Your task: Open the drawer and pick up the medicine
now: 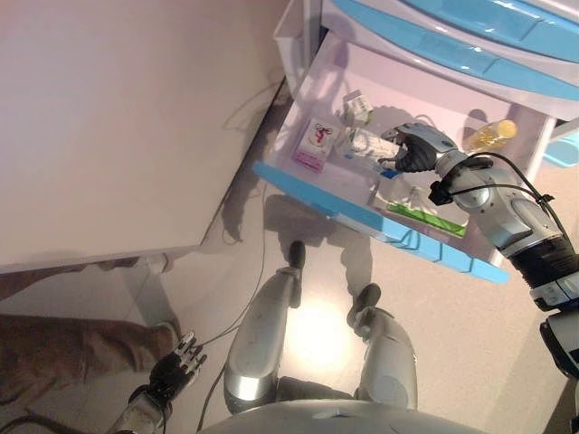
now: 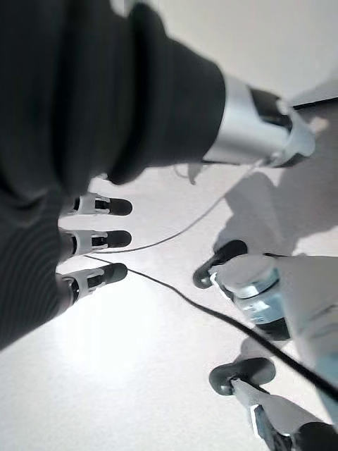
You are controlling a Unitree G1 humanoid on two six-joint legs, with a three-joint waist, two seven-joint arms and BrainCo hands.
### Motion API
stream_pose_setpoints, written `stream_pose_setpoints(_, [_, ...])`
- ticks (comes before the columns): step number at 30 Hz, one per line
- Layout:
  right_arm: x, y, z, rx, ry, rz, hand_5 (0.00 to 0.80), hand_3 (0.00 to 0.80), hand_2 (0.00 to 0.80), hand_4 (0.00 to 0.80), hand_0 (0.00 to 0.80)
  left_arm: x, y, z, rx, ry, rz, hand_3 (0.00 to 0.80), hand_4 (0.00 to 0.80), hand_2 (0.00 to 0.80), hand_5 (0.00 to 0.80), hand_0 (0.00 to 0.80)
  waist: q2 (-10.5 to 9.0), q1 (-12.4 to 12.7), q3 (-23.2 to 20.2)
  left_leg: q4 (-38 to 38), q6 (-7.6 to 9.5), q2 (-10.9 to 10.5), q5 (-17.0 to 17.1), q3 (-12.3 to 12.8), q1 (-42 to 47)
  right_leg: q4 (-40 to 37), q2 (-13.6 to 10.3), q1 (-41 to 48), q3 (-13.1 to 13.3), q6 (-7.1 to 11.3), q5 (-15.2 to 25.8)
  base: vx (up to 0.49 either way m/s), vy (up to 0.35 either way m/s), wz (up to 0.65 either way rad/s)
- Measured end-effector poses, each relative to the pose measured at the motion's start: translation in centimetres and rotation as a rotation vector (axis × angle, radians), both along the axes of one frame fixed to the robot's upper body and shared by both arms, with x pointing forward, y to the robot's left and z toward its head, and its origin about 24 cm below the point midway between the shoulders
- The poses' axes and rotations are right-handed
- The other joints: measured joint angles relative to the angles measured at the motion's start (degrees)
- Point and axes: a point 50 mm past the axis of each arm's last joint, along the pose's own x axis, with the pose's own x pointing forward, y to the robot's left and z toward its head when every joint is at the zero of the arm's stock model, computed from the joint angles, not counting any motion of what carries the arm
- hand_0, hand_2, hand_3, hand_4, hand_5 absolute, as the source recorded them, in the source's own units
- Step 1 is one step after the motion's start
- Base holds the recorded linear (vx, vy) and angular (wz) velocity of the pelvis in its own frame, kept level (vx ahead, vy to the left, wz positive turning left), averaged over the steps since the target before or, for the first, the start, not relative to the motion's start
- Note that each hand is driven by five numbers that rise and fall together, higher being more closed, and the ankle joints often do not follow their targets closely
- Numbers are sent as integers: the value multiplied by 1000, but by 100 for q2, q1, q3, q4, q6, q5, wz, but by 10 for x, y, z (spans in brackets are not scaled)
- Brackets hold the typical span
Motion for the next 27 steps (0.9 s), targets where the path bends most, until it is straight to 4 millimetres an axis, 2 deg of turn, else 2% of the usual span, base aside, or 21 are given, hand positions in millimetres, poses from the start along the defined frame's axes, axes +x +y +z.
stream_pose_setpoints(5, [-20, 15, 18, -64, -10, 128, 800, 800, 800, 800, 800, -3, 3, -1, 8, 14, 9, 0, 0, 0, 0, 0, -185, -145, -24, -88, 10, 42, -2, 78, 106, -220, 66, 107, 49, -26, 109, 5, -49, -9])
stream_pose_setpoints(10, [-36, 19, 26, -107, 7, 202, 800, 800, 800, 800, 800, -9, 6, -3, 17, 33, 34, 0, 0, 0, 0, 0, -249, -157, -45, -247, 8, 52, -11, 177, 396, -509, 121, 415, 110, 46, 257, 55, -57, -9])
stream_pose_setpoints(16, [-59, 35, 43, -39, -1, 370, 800, 800, 800, 800, 800, -21, 12, -6, 38, 69, 79, 0, 0, 0, 0, 0, -605, -278, -261, -326, -25, 96, -41, 259, 590, -725, 209, 620, 141, 36, 289, 49, -47, -7])
stream_pose_setpoints(22, [-85, 47, 59, 98, 10, 548, 800, 800, 800, 800, 800, -40, 12, -13, 60, 159, 69, 0, 0, 0, 0, 0, -664, -301, -789, -483, -78, 109, -123, 274, 829, -882, 238, 845, 147, 42, 298, 62, -2, -5])
stream_pose_setpoints(27, [-88, 49, 64, 188, 6, 595, 800, 800, 800, 800, 800, -55, 10, -18, 63, 221, 67, 0, 0, 0, 0, 0, -661, -388, -1169, -511, -82, 112, -130, 285, 888, -888, 238, 890, 145, 41, 297, 60, 0, -2])
